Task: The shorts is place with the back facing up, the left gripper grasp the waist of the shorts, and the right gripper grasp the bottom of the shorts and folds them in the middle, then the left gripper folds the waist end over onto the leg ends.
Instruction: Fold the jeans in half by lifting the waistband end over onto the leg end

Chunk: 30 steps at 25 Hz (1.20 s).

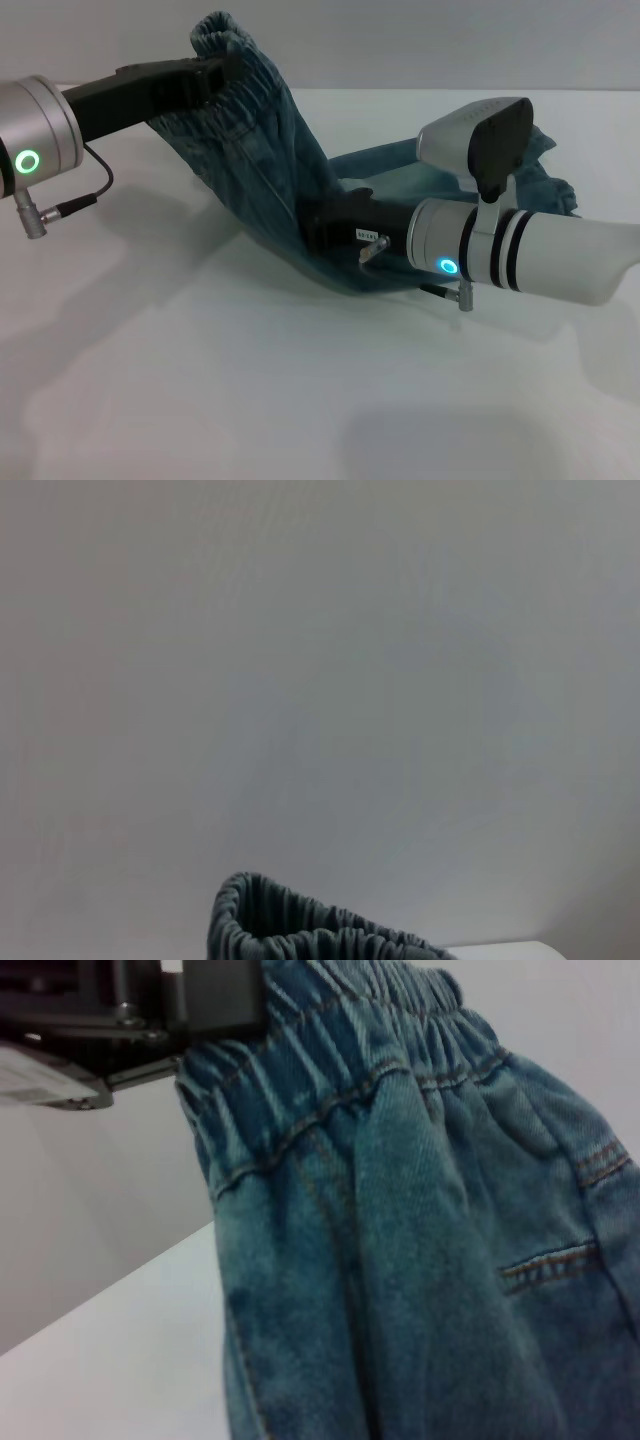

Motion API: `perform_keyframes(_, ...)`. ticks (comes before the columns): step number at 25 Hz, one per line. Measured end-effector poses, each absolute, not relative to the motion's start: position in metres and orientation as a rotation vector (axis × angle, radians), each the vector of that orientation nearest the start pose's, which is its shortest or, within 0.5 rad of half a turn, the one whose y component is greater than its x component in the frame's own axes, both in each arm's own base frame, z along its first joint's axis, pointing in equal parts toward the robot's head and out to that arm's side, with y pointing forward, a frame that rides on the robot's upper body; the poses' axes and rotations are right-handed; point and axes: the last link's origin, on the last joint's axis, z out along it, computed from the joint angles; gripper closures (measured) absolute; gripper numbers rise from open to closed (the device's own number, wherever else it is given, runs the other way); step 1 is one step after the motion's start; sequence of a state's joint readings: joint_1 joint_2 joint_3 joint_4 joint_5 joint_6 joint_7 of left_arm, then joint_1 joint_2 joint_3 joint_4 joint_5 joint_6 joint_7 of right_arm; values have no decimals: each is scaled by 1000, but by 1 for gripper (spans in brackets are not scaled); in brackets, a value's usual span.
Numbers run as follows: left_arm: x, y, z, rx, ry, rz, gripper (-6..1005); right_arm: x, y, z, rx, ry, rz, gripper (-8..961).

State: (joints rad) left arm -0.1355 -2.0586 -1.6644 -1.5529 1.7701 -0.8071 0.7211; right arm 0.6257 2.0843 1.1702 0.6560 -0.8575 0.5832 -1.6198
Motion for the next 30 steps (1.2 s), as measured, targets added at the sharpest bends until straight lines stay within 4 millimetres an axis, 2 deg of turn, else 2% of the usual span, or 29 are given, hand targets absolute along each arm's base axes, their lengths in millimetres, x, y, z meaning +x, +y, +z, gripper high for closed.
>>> perform_keyframes(3, -171, 343, 45, -2171, -1024, -806, 906, 176, 369, -126, -2487, 930, 637, 920)
perform_keyframes(9, -168, 336, 52, -2160, -1010, -851, 913, 210, 371, -109, -2360, 1019, 614, 918)
perform_keyframes(15, -168, 334, 54, -2157, -1004, -855, 918, 234, 369, -106, -2304, 1089, 578, 917)
perform_keyframes(21, -168, 332, 53, -2170, -1010, -856, 919, 243, 373, -102, -2258, 1103, 550, 915)
perform_keyframes(30, -170, 328, 51, -2188, -1024, -850, 919, 259, 401, -71, -2105, 1041, 501, 913)
